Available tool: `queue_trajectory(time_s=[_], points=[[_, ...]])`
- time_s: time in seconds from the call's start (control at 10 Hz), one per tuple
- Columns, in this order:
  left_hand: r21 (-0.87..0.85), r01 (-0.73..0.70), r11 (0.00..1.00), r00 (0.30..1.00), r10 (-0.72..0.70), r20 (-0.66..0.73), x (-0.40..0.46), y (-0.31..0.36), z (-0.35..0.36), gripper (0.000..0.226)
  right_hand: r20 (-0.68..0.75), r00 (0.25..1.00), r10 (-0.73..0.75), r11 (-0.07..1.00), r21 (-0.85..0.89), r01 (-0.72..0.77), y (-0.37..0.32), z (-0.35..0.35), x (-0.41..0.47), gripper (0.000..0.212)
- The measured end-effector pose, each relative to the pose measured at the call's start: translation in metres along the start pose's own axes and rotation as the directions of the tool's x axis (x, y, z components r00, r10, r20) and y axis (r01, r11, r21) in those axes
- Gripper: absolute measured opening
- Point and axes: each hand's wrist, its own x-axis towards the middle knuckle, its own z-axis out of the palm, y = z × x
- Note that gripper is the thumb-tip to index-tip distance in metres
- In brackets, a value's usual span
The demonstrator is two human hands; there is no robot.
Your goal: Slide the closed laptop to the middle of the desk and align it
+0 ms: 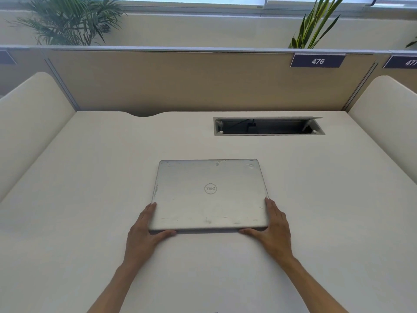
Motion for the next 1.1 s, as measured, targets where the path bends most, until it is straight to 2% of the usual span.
queue_trajectory(time_s=[0.3,0.6,0.9,1.0,1.1], points=[[-0.002,0.001,1.0,1.0,-0.001,0.0,-0.001,-0.002,0.0,0.105,0.05,0.998,-0.04,0.994,-0.103,0.045,0.001,0.001,-0.002,0.131],[0.029,0.012,0.999,1.0,-0.012,0.005,-0.006,0.0,0.003,0.104,0.065,0.997,-0.047,0.989,-0.137,0.056,0.004,0.004,-0.005,0.116],[-0.004,0.04,0.999,0.998,-0.04,0.051,-0.003,0.003,0.002,0.11,0.079,0.997,-0.007,0.991,-0.131,0.017,-0.001,-0.001,-0.004,0.12],[0.017,-0.005,1.0,0.997,0.004,0.074,0.004,0.008,-0.002,0.118,0.15,0.989,-0.006,0.987,-0.16,0.03,-0.003,-0.007,0.004,0.124],[0.054,-0.076,0.996,0.997,0.074,0.033,0.021,0.028,-0.01,0.119,0.199,0.98,0.004,0.988,-0.152,0.027,-0.016,-0.017,0.019,0.124]])
